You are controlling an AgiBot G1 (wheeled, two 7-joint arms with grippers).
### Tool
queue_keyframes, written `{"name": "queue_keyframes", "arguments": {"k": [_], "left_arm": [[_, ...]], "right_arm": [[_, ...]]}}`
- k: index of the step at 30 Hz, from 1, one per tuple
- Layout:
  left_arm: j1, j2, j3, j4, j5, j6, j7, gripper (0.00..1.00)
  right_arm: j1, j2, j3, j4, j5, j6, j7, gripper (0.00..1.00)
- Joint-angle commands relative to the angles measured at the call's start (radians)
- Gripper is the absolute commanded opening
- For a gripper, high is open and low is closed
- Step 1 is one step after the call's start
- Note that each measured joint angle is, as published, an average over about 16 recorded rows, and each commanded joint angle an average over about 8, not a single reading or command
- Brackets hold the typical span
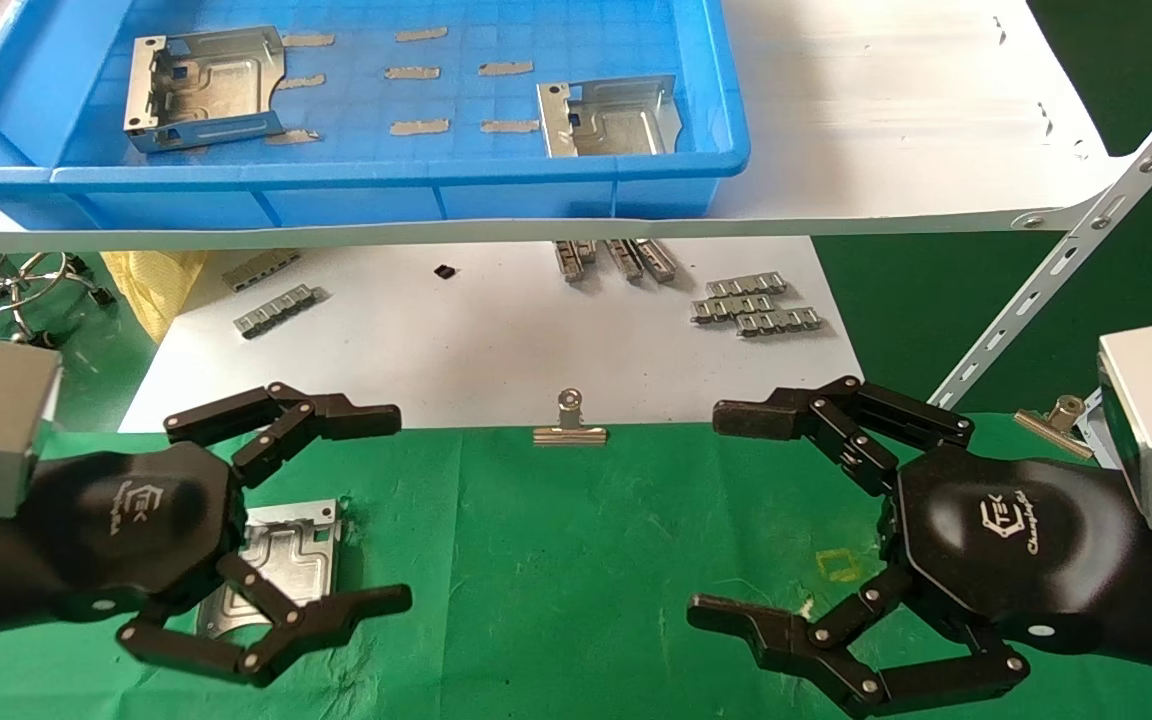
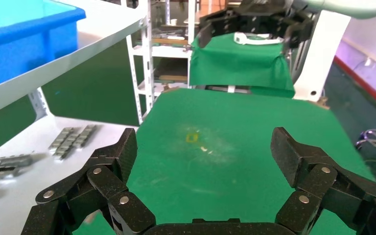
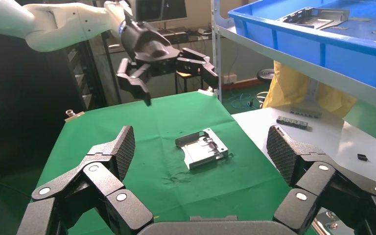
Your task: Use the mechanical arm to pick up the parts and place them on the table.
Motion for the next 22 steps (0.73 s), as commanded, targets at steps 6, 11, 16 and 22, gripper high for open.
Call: {"name": "queue_keyframes", "arguments": {"k": [6, 11, 16, 22], "left_arm": [[0.063, -0.015, -0.081, -0.11, -0.006, -0.012, -0.079, 1.0], [0.101, -0.024, -0.131, -0.178, -0.01, -0.019, -0.126, 1.0], [0.122, -0.029, -0.157, -0.213, -0.012, -0.022, -0.145, 1.0], [0.123, -0.03, -0.158, -0.213, -0.012, -0.023, -0.145, 1.0]], "right_arm": [[0.0, 0.0, 0.0, 0.0, 0.0, 0.0, 0.0, 1.0], [0.0, 0.0, 0.0, 0.0, 0.0, 0.0, 0.0, 1.0], [0.0, 0.0, 0.0, 0.0, 0.0, 0.0, 0.0, 1.0], [0.0, 0.0, 0.0, 0.0, 0.0, 0.0, 0.0, 1.0]]}}
